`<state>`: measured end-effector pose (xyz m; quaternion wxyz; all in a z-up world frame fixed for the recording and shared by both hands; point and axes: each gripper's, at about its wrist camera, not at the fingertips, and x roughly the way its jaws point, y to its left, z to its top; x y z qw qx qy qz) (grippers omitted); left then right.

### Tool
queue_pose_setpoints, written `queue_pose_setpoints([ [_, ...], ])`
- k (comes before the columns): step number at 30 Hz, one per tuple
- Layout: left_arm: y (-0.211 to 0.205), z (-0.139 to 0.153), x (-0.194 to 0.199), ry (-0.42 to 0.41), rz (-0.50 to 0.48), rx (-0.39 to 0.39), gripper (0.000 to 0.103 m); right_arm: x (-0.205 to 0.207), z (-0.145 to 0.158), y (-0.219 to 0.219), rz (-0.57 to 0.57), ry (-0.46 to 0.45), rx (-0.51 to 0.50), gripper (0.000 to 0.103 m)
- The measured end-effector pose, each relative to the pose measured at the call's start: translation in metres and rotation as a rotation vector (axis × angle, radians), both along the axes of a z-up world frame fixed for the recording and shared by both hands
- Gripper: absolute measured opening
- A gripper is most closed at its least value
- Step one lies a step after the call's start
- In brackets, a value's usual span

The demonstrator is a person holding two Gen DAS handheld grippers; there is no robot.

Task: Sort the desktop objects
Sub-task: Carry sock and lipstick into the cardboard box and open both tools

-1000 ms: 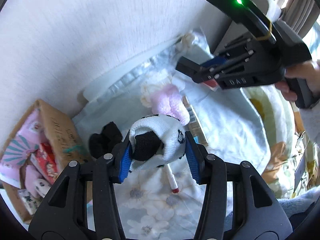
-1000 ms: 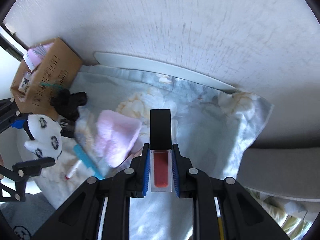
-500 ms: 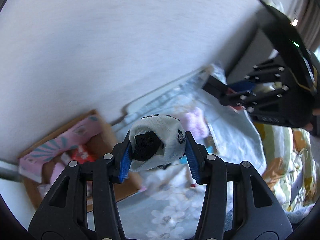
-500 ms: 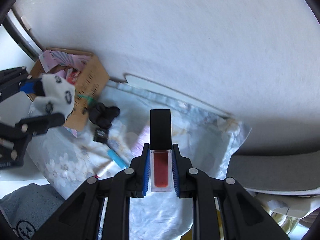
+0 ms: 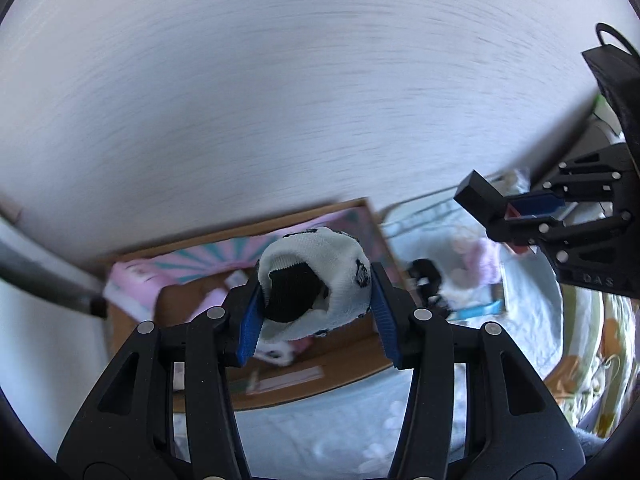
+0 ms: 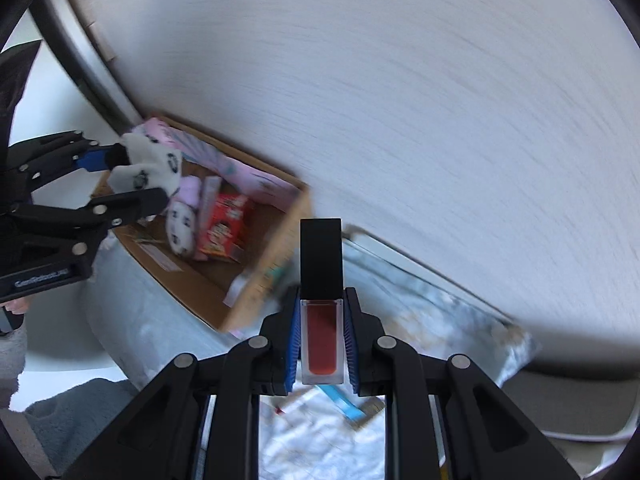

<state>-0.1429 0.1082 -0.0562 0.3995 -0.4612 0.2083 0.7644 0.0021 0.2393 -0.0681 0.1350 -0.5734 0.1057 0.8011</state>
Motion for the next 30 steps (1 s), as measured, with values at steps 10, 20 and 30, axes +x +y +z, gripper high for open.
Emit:
queue_pose_setpoints([
  [10,-0.069,-0.019,-0.053,-0.01,0.14,-0.017,0.046,-0.078,-0.012,-0.061,0.153,-0.017,-0.065,0.018],
  [20,-0.1,-0.068,-0.076,-0.053,0.194,-0.091,0.046,-0.127,-0.072,-0.101,0.219,-0.097,-0.138,0.018],
  [30,-0.103,-0.077,-0.084,-0.078,0.197,-0.098,0.052,-0.137,-0.099,-0.108,0.217,-0.138,-0.166,0.018],
])
